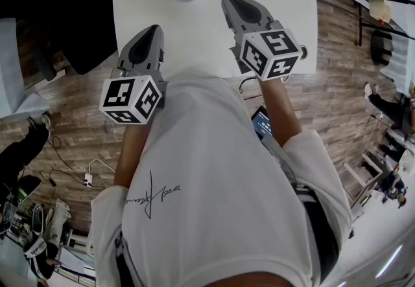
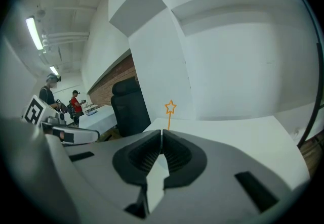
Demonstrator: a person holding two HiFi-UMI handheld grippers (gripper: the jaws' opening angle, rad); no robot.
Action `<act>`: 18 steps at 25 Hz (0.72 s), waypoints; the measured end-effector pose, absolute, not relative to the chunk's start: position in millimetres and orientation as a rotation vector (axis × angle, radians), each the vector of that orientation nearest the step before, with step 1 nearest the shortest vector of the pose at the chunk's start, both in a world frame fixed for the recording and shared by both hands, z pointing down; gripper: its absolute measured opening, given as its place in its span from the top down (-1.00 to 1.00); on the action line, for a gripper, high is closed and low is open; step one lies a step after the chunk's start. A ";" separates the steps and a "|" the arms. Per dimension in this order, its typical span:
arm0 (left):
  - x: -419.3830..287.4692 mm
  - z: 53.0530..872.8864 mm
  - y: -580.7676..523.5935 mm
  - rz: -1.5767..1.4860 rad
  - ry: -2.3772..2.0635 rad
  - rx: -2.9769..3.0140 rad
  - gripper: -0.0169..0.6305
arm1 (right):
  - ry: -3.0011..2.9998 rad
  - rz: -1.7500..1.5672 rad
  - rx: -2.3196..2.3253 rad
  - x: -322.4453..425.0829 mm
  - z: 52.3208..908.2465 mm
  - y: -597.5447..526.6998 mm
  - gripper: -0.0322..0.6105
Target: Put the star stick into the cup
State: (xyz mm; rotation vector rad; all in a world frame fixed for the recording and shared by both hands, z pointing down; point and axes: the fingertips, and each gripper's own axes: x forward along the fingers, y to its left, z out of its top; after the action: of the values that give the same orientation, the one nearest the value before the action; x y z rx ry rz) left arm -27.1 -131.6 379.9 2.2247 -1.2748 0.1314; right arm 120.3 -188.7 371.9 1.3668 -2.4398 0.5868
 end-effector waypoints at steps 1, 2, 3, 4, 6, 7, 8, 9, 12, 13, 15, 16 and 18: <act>-27.8 380.0 -131.6 0.132 -1.277 2.225 0.92 | -2.447 0.589 1.366 119.4 369.7 -186.2 0.85; -28.5 380.2 -131.7 0.132 -1.278 2.224 0.92 | -2.454 0.590 1.365 118.4 367.6 -183.8 0.85; -29.0 380.3 -131.7 0.134 -1.279 2.223 0.92 | -2.458 0.591 1.365 117.6 365.8 -181.4 0.85; -29.1 380.5 -131.4 0.136 -1.280 2.222 0.92 | -2.461 0.593 1.364 117.0 364.6 -178.8 0.85; -28.6 381.1 -130.2 0.140 -1.281 2.219 0.92 | -2.462 0.601 1.360 116.9 363.8 -172.6 0.85; -28.5 381.4 -129.4 0.142 -1.282 2.217 0.92 | -2.461 0.607 1.359 117.0 364.0 -169.1 0.85; -28.7 381.7 -128.8 0.144 -1.282 2.217 0.92 | -2.460 0.614 1.358 117.2 364.3 -165.5 0.85; -29.3 381.9 -128.4 0.145 -1.283 2.216 0.92 | -2.457 0.619 1.358 117.4 364.6 -162.1 0.85; -32.1 382.2 -128.3 0.147 -1.288 2.211 0.92 | -2.445 0.630 1.360 118.3 366.2 -152.3 0.85; -32.6 382.3 -128.4 0.147 -1.289 2.210 0.92 | -2.438 0.632 1.361 118.9 367.1 -149.4 0.85; -32.5 382.6 -128.6 0.148 -1.287 2.209 0.92 | -2.427 0.635 1.363 120.5 369.1 -144.6 0.85; -32.1 382.6 -128.6 0.151 -1.284 2.210 0.92 | -2.422 0.637 1.363 121.1 370.1 -142.6 0.85; -31.1 382.7 -127.3 0.158 -1.279 2.215 0.92 | -2.412 0.638 1.362 121.9 371.8 -138.0 0.85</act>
State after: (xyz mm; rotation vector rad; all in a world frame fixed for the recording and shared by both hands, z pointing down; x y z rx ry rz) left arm -31.1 -127.3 382.7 2.2148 -1.2786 0.1579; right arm 121.9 -138.0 371.8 1.3625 -2.4124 0.6375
